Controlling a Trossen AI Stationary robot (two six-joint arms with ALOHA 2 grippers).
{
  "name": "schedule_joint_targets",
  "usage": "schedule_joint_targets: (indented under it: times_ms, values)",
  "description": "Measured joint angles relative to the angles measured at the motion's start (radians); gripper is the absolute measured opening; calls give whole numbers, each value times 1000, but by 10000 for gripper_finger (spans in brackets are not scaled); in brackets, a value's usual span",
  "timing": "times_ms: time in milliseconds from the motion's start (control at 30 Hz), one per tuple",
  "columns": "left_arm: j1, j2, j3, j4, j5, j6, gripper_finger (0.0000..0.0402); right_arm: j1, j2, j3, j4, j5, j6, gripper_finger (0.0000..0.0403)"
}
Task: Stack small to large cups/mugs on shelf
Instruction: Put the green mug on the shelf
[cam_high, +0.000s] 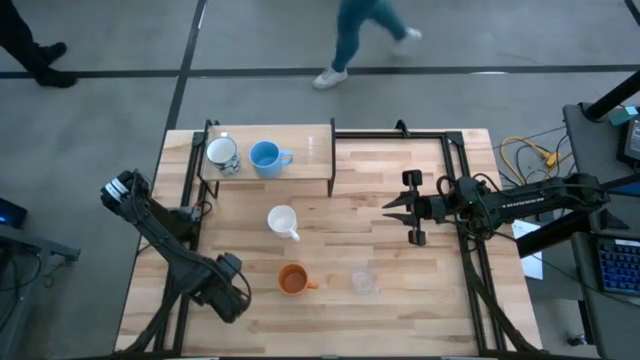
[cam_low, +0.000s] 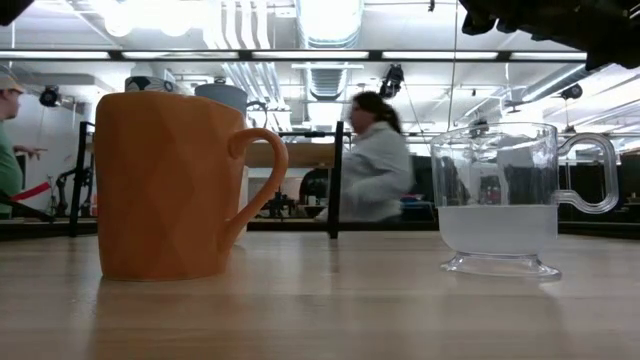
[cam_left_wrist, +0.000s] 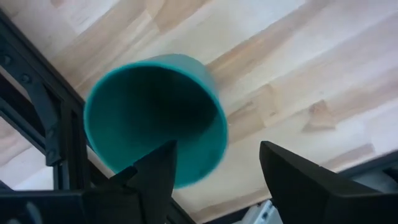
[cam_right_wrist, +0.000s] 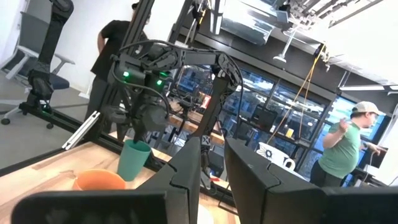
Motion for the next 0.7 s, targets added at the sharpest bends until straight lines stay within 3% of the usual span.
schedule_joint_targets:
  times_ms: [433, 700]
  values:
    - [0, 0, -34, 0, 0, 21, 214, 0, 0, 0, 0, 0, 0, 68]
    - [0, 0, -34, 0, 0, 22, 163, 0, 0, 0, -1, 0, 0, 68]
